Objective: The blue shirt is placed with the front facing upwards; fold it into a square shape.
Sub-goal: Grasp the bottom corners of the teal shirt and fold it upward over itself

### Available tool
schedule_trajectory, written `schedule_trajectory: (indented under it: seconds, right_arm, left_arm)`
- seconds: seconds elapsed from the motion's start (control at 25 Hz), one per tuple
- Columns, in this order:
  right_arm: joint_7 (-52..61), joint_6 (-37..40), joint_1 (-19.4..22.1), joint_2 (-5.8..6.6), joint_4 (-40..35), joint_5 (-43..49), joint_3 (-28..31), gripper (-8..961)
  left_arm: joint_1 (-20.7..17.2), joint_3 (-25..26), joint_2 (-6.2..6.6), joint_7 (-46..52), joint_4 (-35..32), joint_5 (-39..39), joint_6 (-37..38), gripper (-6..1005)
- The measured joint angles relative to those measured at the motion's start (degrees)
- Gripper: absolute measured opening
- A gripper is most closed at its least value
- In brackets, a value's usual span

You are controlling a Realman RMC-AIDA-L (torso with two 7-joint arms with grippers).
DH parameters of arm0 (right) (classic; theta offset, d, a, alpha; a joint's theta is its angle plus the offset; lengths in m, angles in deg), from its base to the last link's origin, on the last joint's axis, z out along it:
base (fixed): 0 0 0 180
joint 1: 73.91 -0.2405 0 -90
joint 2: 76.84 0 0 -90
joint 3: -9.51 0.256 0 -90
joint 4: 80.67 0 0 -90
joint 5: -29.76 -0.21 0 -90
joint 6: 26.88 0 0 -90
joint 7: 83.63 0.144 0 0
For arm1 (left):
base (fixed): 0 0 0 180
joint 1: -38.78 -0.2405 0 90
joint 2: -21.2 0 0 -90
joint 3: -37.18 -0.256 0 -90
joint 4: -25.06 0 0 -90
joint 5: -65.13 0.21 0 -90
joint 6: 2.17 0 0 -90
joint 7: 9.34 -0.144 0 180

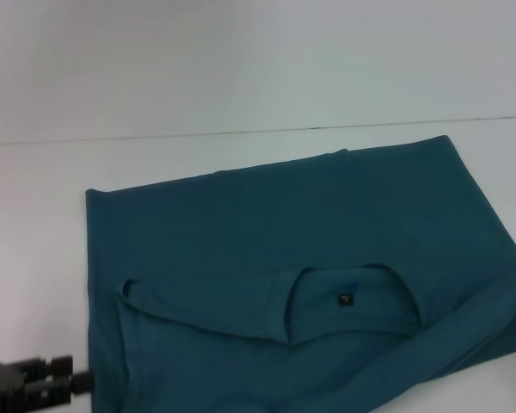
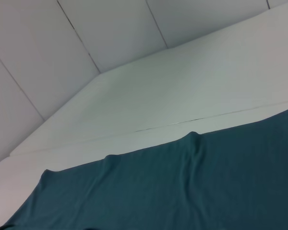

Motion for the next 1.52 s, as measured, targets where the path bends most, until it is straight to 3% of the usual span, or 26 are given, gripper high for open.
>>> schedule_trajectory:
  seconds: [0.52,1.52]
  right_arm:
    - [-0.2,-0.1,0.0,-0.16,0.8,0.1,-1.6,122]
    - [-0.2,-0.4,0.4,-0.16,0.9,0.4,-2.0,128]
  left_arm:
    - [-0.2,-2.4,-0.22,1.7,-3.0,9.8,3.1,772]
    - [1.2,-7.7,-1.12,5.5,0.4,11.6,2.3,763]
